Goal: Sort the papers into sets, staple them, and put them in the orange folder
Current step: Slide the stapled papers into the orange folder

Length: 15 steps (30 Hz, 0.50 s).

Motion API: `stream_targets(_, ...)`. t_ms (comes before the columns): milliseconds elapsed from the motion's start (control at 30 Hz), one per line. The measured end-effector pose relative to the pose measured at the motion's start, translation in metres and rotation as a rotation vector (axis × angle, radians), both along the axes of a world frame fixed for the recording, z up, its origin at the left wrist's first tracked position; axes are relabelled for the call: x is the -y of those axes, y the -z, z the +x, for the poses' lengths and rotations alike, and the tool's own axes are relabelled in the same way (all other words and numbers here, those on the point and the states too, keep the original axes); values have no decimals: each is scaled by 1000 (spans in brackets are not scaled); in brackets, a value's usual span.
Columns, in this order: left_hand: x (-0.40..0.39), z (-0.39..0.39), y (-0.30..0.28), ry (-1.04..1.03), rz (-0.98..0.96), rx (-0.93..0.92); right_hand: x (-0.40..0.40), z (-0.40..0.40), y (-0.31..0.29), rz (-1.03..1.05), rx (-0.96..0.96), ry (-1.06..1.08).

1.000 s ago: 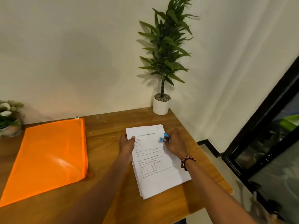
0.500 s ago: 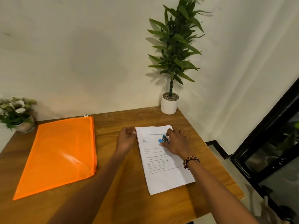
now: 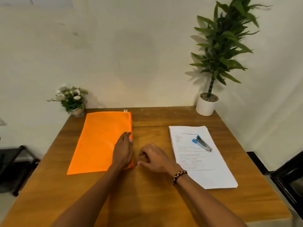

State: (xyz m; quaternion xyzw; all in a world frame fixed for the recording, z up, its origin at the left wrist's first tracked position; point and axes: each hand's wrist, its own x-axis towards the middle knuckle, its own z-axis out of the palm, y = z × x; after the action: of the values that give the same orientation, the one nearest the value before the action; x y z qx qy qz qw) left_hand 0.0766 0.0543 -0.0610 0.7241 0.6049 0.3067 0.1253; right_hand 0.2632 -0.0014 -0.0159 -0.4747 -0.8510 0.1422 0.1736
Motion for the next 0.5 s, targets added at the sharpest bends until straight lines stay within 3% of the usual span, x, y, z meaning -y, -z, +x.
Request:
stream_targets(200, 26, -18, -4, 110, -87, 146, 14, -32, 16, -120, 71, -121)
stream_targets(367, 65, -48, -2, 232, -40, -291, 20, -25, 11, -174, -9, -128)
stream_targets(500, 81, -52, 0, 279, -102, -432, 14, -28, 2, -204, 82, -43)
